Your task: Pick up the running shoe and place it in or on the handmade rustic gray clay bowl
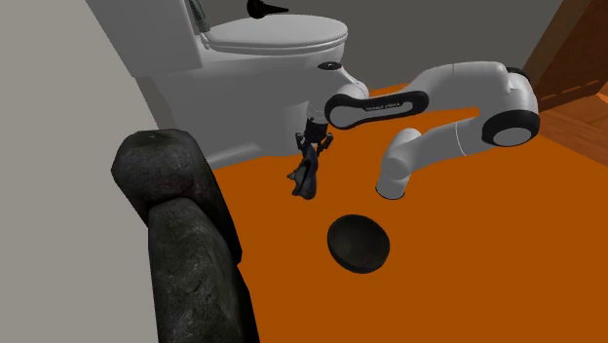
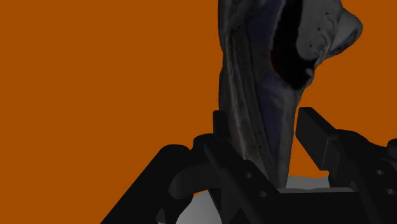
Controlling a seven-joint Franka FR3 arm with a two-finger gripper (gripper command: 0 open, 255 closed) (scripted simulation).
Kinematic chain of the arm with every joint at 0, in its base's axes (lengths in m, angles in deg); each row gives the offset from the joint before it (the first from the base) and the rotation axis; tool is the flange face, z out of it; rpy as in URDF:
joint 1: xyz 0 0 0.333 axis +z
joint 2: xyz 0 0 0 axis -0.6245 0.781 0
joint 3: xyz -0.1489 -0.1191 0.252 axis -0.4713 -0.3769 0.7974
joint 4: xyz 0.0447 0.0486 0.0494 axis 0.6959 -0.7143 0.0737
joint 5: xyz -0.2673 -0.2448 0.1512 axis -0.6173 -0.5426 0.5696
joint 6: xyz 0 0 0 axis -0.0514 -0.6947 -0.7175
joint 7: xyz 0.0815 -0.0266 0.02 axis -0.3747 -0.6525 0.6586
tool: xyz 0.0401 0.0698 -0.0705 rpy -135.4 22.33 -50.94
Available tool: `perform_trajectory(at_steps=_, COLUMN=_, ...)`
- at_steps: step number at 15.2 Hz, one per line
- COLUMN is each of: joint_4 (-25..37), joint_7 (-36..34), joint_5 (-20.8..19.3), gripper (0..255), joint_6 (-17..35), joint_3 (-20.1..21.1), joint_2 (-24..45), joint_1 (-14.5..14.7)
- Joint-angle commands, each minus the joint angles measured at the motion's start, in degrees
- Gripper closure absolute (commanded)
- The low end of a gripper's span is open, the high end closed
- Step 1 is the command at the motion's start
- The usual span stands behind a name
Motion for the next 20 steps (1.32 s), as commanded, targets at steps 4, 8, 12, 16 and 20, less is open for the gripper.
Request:
perform_trajectory(at_steps=4, joint_4=3.46, joint_7=-0.08, joint_5=-1.23, gripper=255, joint_6=-4.04, joint_3=-1.28, joint_2=-0.63, joint_1=-0.56)
perform_trajectory(at_steps=8, joint_4=6.4, joint_7=-0.2, joint_5=-2.11, gripper=255, joint_6=-7.08, joint_3=-2.16, joint_2=-0.76, joint_1=-0.99)
perform_trajectory(at_steps=12, joint_4=9.46, joint_7=-0.33, joint_5=-2.92, gripper=255, joint_6=-10.01, joint_3=-2.96, joint_2=-0.63, joint_1=-1.4)
perform_trajectory(at_steps=16, joint_4=11.09, joint_7=-1.35, joint_5=-2.86, gripper=255, joint_6=-13.18, joint_3=-3.04, joint_2=-2.26, joint_1=-0.82)
perform_trajectory(at_steps=20, joint_4=9.78, joint_7=-5.45, joint_5=-0.44, gripper=255, joint_6=-18.4, joint_3=-1.1, joint_2=-9.2, joint_1=2.66)
